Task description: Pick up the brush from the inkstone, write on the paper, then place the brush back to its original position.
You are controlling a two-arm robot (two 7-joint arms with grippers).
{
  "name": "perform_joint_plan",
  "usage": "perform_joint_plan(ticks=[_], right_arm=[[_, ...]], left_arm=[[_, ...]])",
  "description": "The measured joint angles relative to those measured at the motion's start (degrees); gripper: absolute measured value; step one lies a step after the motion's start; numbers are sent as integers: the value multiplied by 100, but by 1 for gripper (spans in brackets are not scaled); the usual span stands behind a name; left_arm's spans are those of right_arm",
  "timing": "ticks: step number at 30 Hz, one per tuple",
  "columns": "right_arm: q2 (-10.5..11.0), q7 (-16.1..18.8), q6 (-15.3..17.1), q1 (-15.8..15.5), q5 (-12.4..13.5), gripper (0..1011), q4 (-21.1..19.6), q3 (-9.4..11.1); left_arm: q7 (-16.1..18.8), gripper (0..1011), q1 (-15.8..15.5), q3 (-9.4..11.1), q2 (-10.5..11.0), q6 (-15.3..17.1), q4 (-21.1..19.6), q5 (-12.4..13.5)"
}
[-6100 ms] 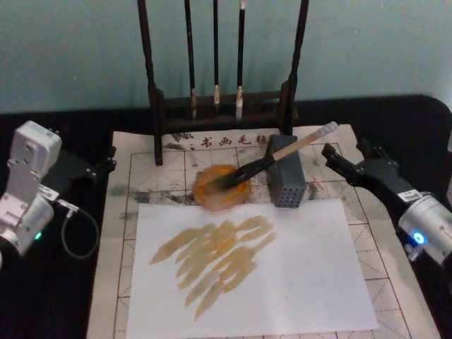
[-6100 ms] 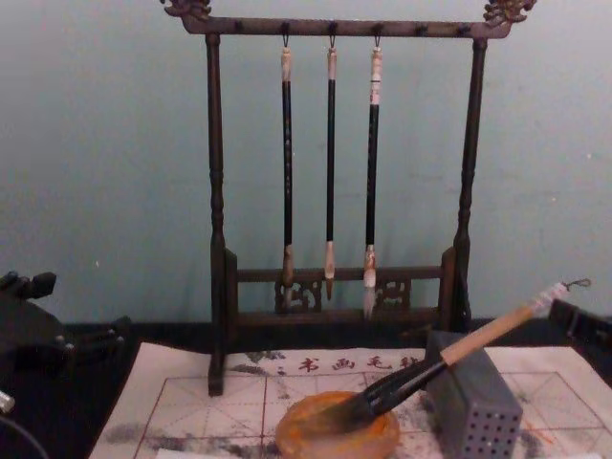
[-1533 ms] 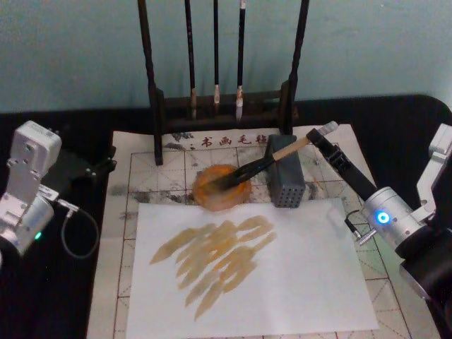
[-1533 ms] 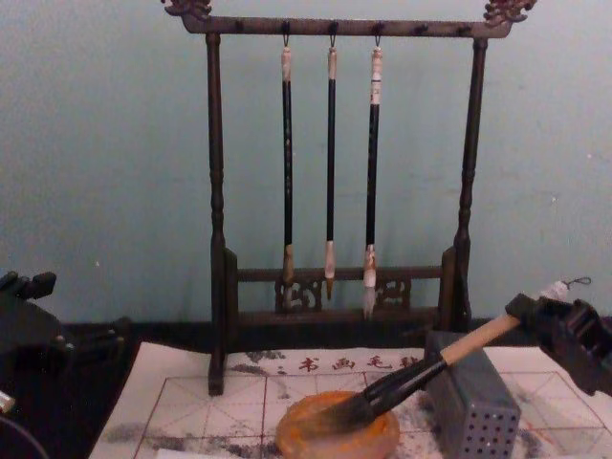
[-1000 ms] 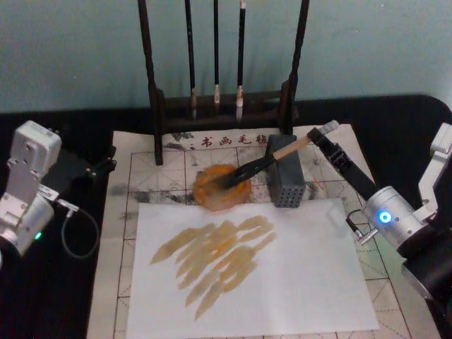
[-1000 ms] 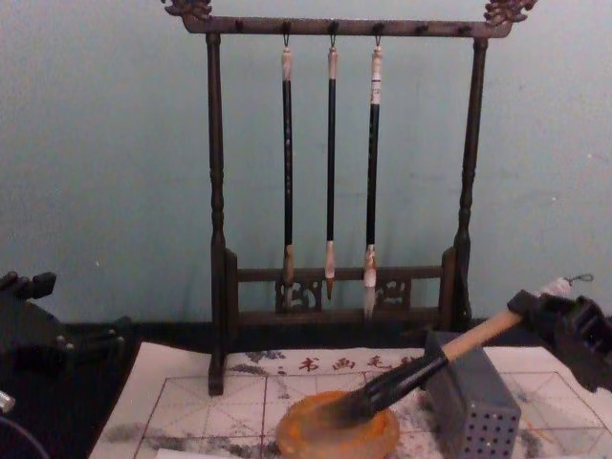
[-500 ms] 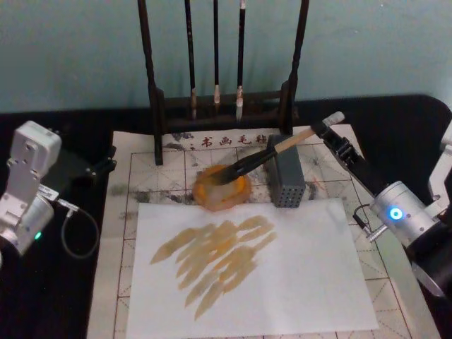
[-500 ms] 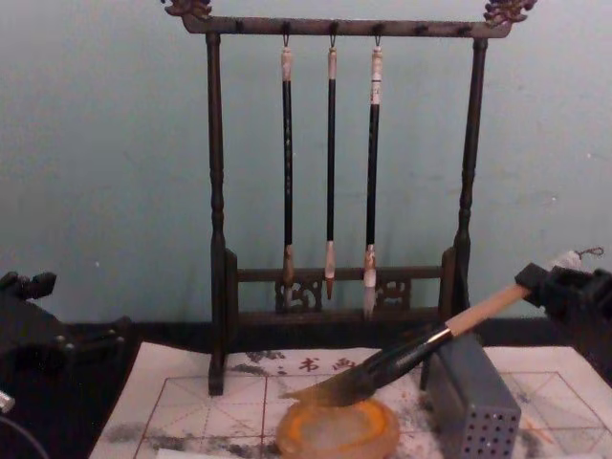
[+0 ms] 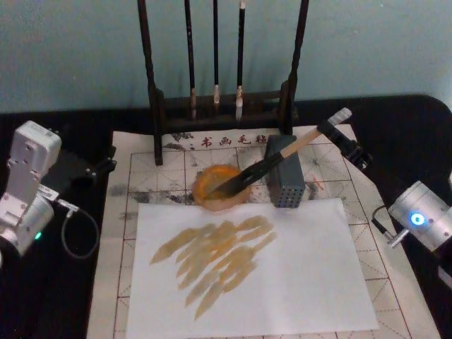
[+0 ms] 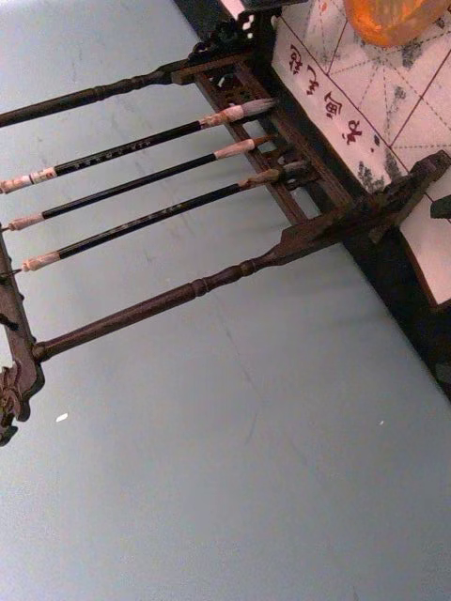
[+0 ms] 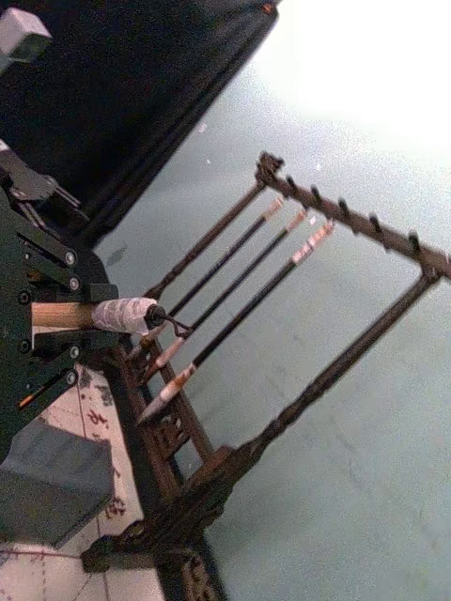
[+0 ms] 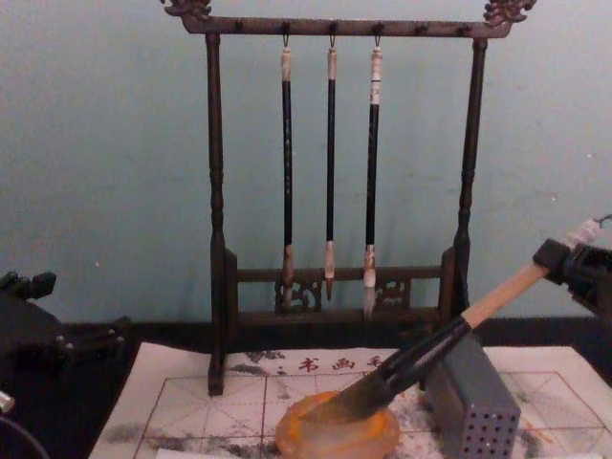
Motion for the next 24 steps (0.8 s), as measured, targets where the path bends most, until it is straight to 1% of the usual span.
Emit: perform_joint_plan(ticks=[2, 6, 12, 15, 19, 24], right_arm=[[68, 37, -19, -17, -23, 178, -67, -17], [303, 148, -54, -54, -90, 178, -262, -79], [533, 263, -50, -66, -124, 178, -423, -164], [646, 306, -12, -68, -126, 178, -499, -211], [835, 326, 131, -59, -117, 178, -596, -307], [1028, 386, 205, -47, -131, 178, -692, -399]], left_arm=[[0, 1001, 0, 0, 0, 0, 0, 0], [0, 1001, 0, 0, 0, 0, 0, 0], [0, 1001, 0, 0, 0, 0, 0, 0], [0, 1001, 0, 0, 0, 0, 0, 0], [0, 1001, 0, 0, 0, 0, 0, 0], [0, 1001, 0, 0, 0, 0, 0, 0]])
